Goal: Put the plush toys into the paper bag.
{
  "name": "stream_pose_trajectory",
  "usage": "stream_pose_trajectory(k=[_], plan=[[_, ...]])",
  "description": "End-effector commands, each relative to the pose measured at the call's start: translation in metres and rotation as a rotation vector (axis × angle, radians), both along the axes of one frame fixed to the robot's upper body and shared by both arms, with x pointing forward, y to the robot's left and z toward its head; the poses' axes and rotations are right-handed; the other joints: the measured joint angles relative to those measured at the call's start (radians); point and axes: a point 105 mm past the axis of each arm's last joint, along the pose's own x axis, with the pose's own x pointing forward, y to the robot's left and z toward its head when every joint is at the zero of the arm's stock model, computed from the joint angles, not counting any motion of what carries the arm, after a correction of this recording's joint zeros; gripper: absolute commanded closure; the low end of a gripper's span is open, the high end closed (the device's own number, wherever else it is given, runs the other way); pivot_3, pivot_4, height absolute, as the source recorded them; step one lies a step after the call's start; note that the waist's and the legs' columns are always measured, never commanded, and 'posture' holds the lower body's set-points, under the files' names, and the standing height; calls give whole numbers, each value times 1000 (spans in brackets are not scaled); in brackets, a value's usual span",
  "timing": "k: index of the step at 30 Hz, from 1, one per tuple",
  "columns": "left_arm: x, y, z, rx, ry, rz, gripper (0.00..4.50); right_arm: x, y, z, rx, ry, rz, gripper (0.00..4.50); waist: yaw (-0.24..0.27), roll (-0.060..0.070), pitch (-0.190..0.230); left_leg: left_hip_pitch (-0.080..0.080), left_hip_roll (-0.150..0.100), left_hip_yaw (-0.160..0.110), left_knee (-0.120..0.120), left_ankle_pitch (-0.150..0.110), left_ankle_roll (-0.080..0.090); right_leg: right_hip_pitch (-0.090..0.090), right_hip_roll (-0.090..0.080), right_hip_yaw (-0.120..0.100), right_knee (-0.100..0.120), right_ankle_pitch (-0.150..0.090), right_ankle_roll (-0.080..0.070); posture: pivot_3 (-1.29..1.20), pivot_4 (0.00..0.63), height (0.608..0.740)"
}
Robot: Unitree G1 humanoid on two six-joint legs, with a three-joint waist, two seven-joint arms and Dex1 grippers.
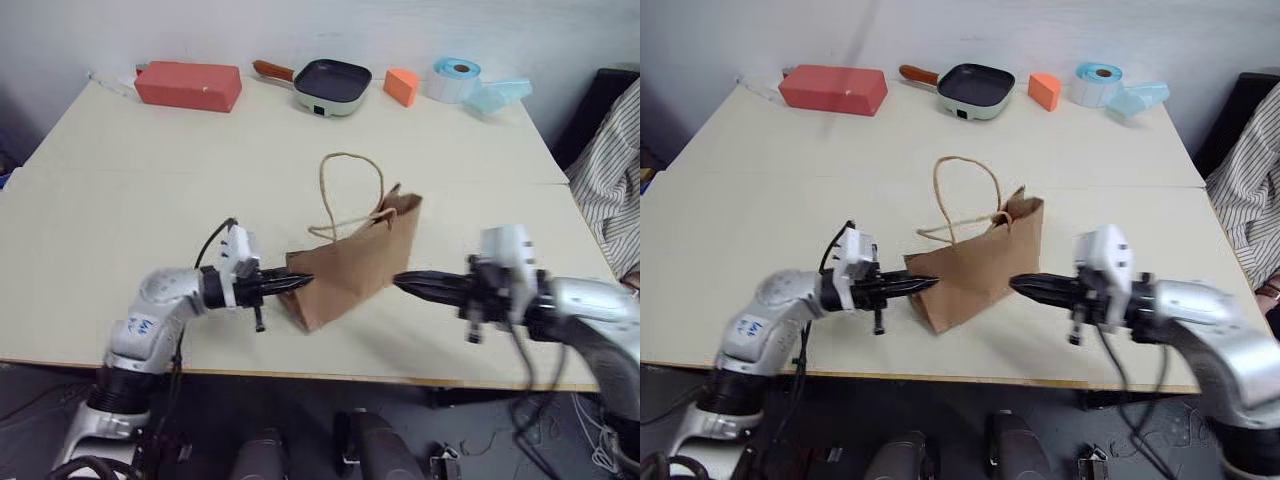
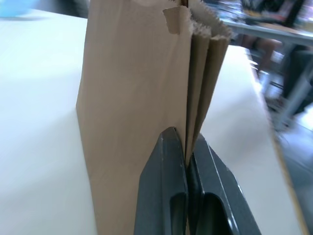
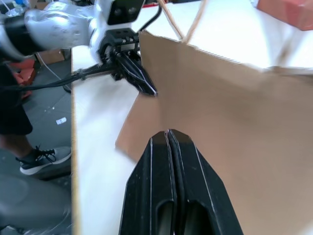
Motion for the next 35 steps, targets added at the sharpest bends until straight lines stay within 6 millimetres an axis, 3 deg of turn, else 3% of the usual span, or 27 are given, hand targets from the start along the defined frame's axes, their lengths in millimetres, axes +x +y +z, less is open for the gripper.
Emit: stream_pose_trajectory(k=[1, 4, 7, 14, 19, 23, 29, 32, 35], plan=[[-6, -3, 4, 34, -24, -158, 4477, -24, -11, 20, -16, -22, 16, 4500, -3, 0, 0, 1, 0, -1, 0, 0, 0, 2, 0, -1, -1, 0, 0, 0, 150, 740], [2, -2, 5, 78, -69, -247, 4477, -34, -29, 26, -24, -10, -71, 4500, -4, 0, 0, 4, 0, -1, -1, 0, 1, 5, 0, -1, -2, 0, 0, 0, 150, 740], [11, -6, 2, 133, -104, -340, 4500, -44, -37, 24, -13, 12, -154, 3946, 1, 0, 0, 4, 0, -1, 0, 0, 1, 5, 1, -1, -2, 0, 0, 0, 150, 740], [37, -3, -6, 230, -105, -289, 4500, -47, -36, 10, -28, 44, -207, 1604, -4, -1, 0, 5, 0, -1, 0, -1, 1, 6, 1, 0, -2, 0, 1, 0, 150, 740], [39, 25, 6, 272, -87, -171, 3231, -38, -42, 10, -41, 46, -203, 0, -9, -1, 0, 5, 0, -1, 0, -1, 1, 6, 1, 0, -1, 0, 1, 0, 150, 740], [21, 54, 38, 212, -3, -47, 1959, -26, -54, 14, -61, 46, -184, 0, -10, -1, 0, 4, 1, -1, 0, -1, 1, 4, 1, 0, 0, 0, 1, 0, 150, 740], [-56, 107, 84, 125, 256, 118, 98, -14, -68, 26, -91, 75, -101, 0, -12, 0, 1, 3, 1, -2, -2, -1, 1, 4, 0, 0, -2, 0, 1, 0, 150, 740], [-79, 126, 94, 123, 280, 242, 20, -9, -75, 41, -62, 101, -60, 0, -6, 2, 2, 4, 1, -4, -1, -1, 1, 5, -1, 0, -3, 0, 0, 0, 150, 740], [-93, 129, 105, 88, 290, 266, 20, -1, -82, 55, -24, 118, -39, 0, -3, 3, 3, 5, 0, -7, 0, -1, 2, 9, -2, -3, -5, 0, 0, 0, 150, 740]])
